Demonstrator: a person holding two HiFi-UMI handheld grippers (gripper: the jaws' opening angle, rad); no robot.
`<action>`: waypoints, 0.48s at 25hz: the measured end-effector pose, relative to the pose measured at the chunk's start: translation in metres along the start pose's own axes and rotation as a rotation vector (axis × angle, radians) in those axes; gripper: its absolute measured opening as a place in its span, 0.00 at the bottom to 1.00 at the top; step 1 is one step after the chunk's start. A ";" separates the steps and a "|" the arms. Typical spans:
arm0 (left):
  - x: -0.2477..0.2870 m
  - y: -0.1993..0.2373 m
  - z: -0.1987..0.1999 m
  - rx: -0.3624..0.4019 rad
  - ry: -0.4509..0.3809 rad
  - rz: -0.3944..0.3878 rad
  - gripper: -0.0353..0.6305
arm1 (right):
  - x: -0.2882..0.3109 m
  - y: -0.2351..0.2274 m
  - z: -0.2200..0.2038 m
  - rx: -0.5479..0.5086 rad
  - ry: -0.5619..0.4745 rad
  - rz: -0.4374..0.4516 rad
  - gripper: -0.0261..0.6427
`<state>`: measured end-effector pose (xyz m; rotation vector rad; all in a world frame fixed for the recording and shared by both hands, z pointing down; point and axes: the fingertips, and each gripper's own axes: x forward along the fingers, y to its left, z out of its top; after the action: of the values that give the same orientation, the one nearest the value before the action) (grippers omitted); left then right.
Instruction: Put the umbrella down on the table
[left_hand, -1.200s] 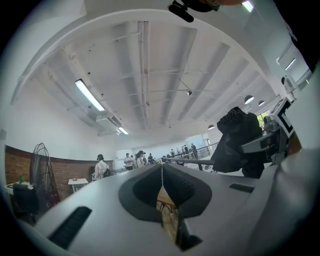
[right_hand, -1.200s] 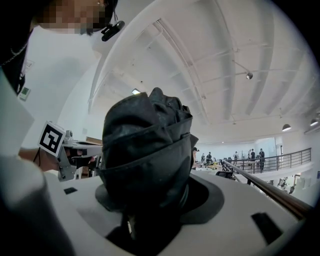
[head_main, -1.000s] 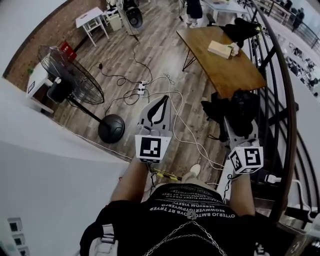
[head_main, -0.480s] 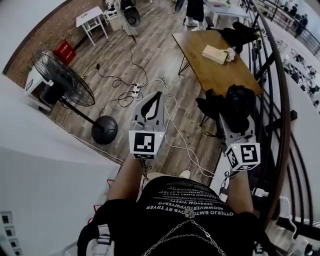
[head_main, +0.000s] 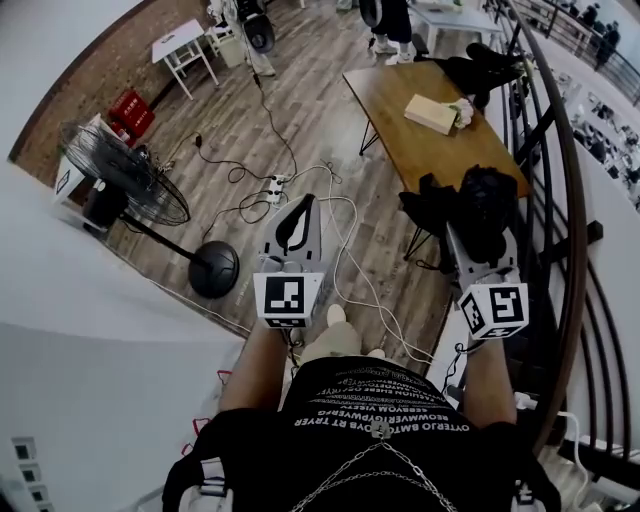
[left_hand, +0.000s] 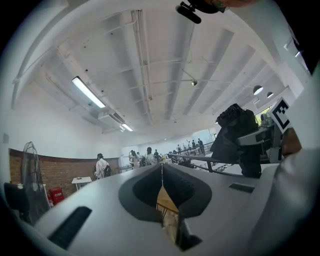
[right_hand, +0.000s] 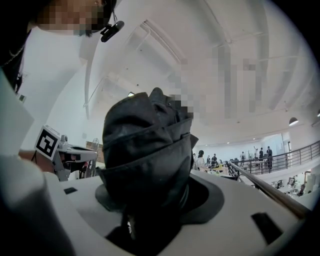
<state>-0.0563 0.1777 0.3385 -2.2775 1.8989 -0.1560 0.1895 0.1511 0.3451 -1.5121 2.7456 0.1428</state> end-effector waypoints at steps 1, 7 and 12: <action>0.006 0.001 0.000 0.001 0.001 -0.002 0.10 | 0.006 -0.002 0.000 -0.003 0.004 0.002 0.43; 0.053 0.008 -0.002 0.012 -0.009 -0.031 0.10 | 0.043 -0.009 -0.001 -0.007 -0.006 0.010 0.43; 0.092 0.021 -0.003 0.002 -0.020 -0.052 0.10 | 0.080 -0.014 -0.001 -0.028 0.000 0.008 0.43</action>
<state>-0.0600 0.0832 0.3349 -2.3194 1.8306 -0.1416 0.1583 0.0763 0.3409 -1.5077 2.7621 0.1825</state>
